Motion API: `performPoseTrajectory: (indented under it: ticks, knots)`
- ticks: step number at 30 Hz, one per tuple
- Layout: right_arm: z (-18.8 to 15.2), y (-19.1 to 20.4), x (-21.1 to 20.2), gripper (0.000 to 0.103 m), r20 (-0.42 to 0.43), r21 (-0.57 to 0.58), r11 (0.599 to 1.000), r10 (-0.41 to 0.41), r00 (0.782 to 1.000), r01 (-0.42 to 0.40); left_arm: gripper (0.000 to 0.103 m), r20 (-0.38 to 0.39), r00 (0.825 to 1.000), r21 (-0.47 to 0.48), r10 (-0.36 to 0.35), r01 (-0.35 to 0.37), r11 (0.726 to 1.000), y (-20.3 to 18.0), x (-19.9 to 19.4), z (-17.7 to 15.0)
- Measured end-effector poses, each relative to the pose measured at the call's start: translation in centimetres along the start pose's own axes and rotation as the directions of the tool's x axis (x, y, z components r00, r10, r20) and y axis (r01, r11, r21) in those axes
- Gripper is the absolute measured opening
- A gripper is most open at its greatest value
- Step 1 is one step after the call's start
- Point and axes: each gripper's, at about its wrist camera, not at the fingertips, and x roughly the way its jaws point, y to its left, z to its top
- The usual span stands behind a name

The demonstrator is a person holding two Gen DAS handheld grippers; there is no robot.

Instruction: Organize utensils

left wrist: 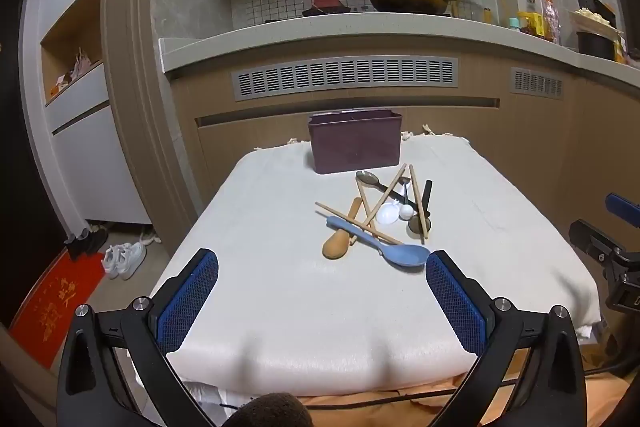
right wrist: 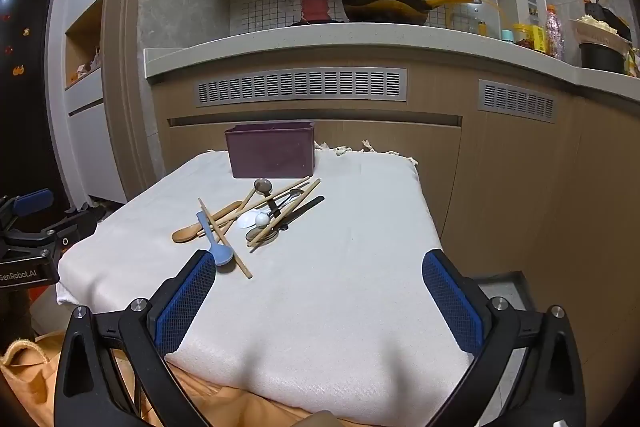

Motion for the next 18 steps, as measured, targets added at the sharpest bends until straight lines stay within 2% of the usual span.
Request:
performPoseTrajectory:
  ticks: [2,18]
  knots:
    - [0.01,-0.09,-0.14,0.103,0.005,0.022,1.0,0.02,1.0,-0.02,0.103,0.006,1.0,-0.005,-0.003,0.003,1.0,0.02,-0.02,-0.02]
    - [-0.09,-0.13,0.1,0.103,-0.014,0.017,1.0,0.02,1.0,-0.019,0.103,0.002,1.0,-0.011,-0.001,0.001,1.0,0.14,0.79,-0.47]
